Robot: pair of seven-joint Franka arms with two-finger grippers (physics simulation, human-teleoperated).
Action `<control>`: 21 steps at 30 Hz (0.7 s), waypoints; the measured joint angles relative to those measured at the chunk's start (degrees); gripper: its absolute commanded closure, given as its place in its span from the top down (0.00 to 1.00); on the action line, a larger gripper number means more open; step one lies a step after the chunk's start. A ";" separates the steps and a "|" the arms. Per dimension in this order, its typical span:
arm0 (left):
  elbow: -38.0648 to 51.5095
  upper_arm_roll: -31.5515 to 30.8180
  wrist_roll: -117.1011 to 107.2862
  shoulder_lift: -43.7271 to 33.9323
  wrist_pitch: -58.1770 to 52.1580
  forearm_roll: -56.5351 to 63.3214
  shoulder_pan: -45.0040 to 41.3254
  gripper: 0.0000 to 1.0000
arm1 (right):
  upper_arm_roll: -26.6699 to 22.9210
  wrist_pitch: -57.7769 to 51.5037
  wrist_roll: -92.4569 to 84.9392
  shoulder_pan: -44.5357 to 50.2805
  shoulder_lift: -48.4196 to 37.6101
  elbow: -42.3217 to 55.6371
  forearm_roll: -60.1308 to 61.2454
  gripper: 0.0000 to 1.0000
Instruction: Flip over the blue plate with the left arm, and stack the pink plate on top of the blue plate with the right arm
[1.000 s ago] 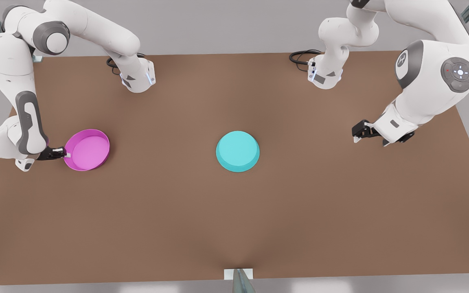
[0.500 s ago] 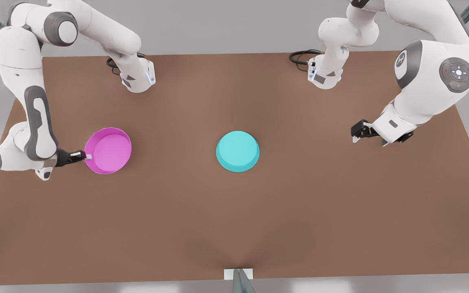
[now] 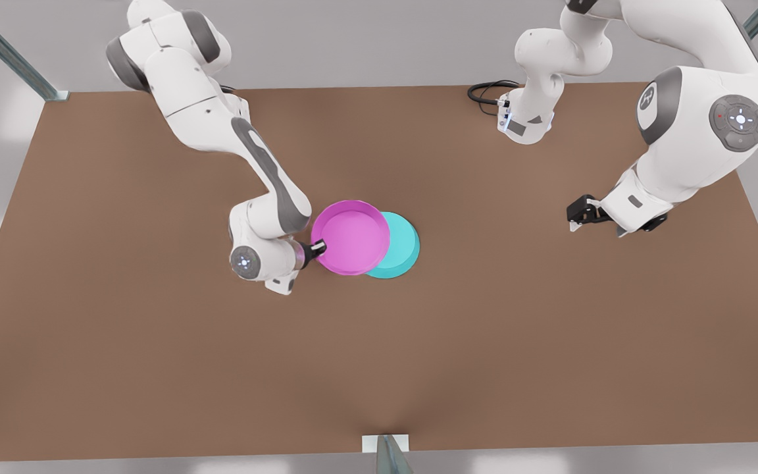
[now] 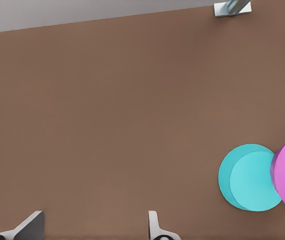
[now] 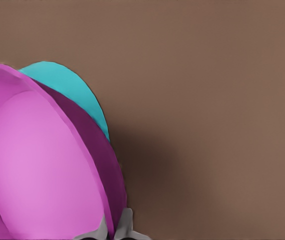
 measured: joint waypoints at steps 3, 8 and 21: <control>0.00 0.03 0.00 0.18 0.00 0.00 0.02 1.00 | 0.00 2.54 4.89 3.40 1.11 0.08 1.68 0.21; 0.00 0.01 0.00 0.35 0.08 0.00 0.01 1.00 | 0.08 4.51 5.01 5.15 2.45 0.46 2.91 0.21; 0.01 -0.04 0.00 0.18 0.09 0.03 0.02 1.00 | -3.22 -29.66 4.84 -12.45 -15.53 16.50 -21.50 1.00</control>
